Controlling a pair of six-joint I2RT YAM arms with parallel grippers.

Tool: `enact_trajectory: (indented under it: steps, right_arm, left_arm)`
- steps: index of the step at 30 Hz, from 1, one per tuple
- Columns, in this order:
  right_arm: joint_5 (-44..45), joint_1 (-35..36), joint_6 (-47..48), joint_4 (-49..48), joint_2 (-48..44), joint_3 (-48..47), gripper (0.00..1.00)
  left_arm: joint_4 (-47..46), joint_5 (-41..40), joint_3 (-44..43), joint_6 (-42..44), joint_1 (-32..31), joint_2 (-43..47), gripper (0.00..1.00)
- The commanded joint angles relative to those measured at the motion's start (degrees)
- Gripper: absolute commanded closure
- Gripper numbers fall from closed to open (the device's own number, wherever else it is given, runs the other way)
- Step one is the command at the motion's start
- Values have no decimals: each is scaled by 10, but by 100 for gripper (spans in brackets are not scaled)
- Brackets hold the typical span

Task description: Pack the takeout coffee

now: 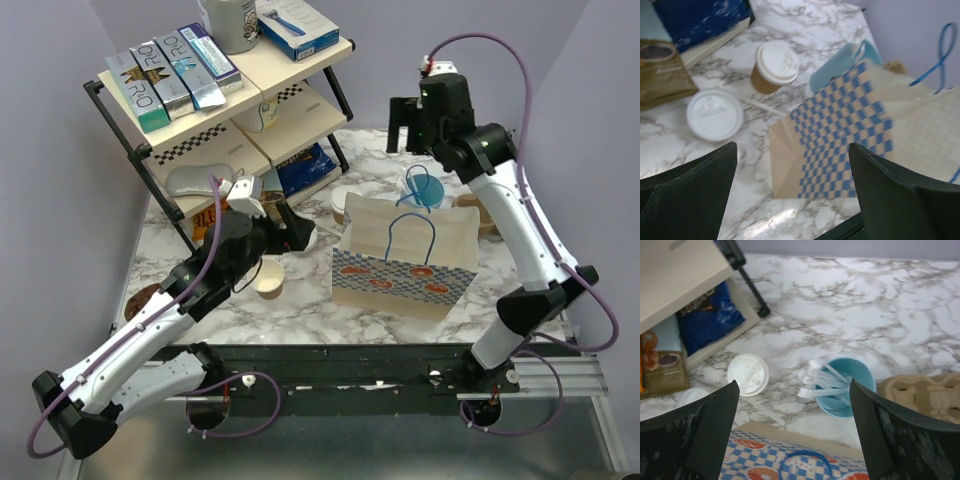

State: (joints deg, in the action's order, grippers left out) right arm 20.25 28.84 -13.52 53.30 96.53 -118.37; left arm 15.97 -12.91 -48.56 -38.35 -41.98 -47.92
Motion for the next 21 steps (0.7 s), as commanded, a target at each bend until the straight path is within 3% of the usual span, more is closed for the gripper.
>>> enact_trajectory:
  steps: [1, 4, 7, 9, 13, 14, 21]
  right_arm:
    - [61, -40, -4, -31, -54, 66, 0]
    - [39, -80, -8, -75, -112, 136, 0]
    - [46, -97, 3, -124, -170, 207, 0]
    - [56, -101, 5, -160, -213, 261, 0]
    - [81, -104, 6, -206, -280, 347, 0]
    - [84, -103, 8, -216, -293, 363, 0]
    - [76, -103, 14, -282, -381, 468, 0]
  left_arm:
    - [-9, 71, -109, 9, 2, -88, 1]
    - [25, 114, -174, 4, -9, -159, 1]
    - [106, -18, -236, 10, -104, -199, 1]
    - [158, -163, -293, -1, -178, -216, 1]
    - [372, -256, -393, -109, -222, -268, 1]
    - [398, -264, -403, -167, -227, -271, 1]
    - [470, -253, -441, -301, -237, -300, 1]
